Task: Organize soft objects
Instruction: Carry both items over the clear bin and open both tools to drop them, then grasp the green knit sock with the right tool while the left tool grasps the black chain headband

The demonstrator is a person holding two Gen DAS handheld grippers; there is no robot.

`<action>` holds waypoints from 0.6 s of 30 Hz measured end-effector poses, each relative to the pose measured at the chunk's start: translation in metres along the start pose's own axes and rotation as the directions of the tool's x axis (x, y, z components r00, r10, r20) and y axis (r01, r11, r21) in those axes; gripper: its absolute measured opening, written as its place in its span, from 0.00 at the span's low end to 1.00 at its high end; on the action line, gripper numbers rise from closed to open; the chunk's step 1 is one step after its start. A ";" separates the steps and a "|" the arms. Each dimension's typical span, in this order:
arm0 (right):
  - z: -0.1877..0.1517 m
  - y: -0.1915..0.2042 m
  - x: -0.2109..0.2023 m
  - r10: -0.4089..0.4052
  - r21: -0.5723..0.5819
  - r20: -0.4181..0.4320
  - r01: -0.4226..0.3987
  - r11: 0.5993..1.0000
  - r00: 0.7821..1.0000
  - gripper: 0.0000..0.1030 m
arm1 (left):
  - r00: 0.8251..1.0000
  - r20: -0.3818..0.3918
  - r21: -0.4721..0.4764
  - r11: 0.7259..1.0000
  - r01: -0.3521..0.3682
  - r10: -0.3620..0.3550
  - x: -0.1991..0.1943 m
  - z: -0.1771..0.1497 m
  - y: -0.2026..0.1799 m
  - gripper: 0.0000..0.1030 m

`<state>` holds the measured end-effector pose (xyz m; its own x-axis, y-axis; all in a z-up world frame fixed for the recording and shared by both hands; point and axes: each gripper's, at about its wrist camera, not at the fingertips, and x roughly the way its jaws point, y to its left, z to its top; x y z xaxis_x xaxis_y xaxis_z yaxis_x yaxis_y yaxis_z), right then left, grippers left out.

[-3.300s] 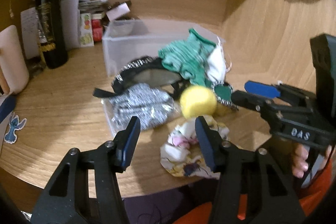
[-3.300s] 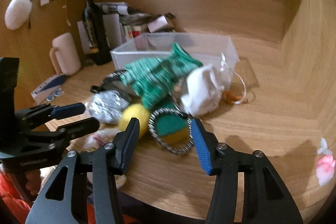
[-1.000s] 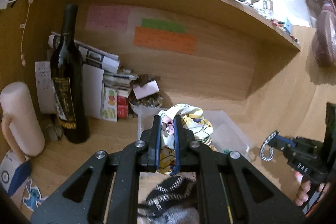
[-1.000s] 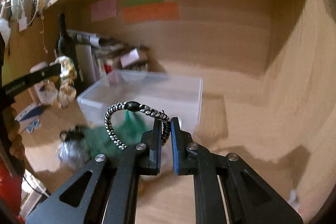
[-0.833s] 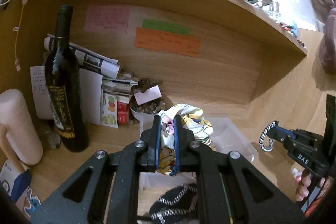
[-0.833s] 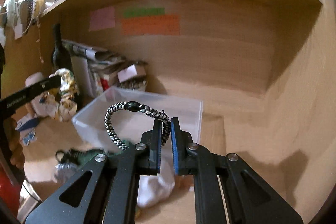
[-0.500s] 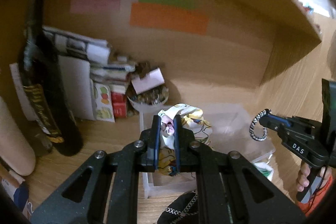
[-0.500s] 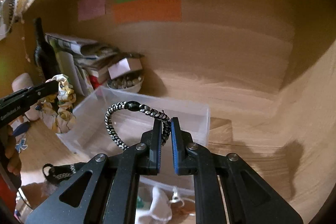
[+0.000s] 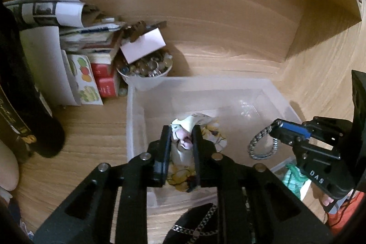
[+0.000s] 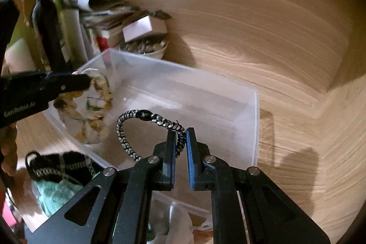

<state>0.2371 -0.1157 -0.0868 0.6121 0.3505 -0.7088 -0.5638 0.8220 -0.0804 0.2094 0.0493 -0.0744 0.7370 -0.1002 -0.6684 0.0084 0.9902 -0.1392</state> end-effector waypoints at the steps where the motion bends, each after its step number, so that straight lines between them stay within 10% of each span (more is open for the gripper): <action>1: -0.001 0.002 -0.001 0.001 -0.013 -0.004 -0.001 1.000 1.000 0.09 | 1.000 -0.004 0.002 1.000 0.000 0.000 0.000 -0.001 -0.001 0.20; 8: -0.004 0.000 -0.010 -0.004 -0.026 0.007 0.004 1.000 1.000 0.47 | 0.999 0.037 0.019 1.000 -0.011 0.010 -0.012 -0.002 -0.008 0.48; 18: 0.001 -0.005 -0.062 0.040 0.058 0.148 -0.049 0.997 0.988 0.70 | 0.978 0.202 0.053 0.997 -0.052 0.040 -0.072 -0.005 -0.019 0.80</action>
<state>0.2032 -0.1411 -0.0416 0.6646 0.4453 -0.6000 -0.5597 0.8287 -0.0049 0.1527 0.0374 -0.0275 0.8583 -0.0385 -0.5117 0.0060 0.9979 -0.0650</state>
